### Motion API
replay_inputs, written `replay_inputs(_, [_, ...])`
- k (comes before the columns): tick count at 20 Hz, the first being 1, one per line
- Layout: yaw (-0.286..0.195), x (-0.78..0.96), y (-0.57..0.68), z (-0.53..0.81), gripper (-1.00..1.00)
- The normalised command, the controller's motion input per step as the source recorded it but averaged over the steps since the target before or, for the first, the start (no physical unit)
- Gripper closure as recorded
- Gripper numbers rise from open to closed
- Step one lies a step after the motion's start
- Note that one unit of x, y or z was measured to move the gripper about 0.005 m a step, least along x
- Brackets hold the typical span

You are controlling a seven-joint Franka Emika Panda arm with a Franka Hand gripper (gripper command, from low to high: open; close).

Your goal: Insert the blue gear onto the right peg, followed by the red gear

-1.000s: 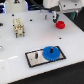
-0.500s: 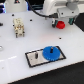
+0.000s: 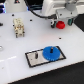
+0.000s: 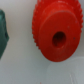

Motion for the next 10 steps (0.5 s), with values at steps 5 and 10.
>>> replay_inputs(5, [0.000, -0.09, -0.03, -0.03, 1.00])
replay_inputs(10, [0.000, -0.17, -0.04, 0.00, 1.00])
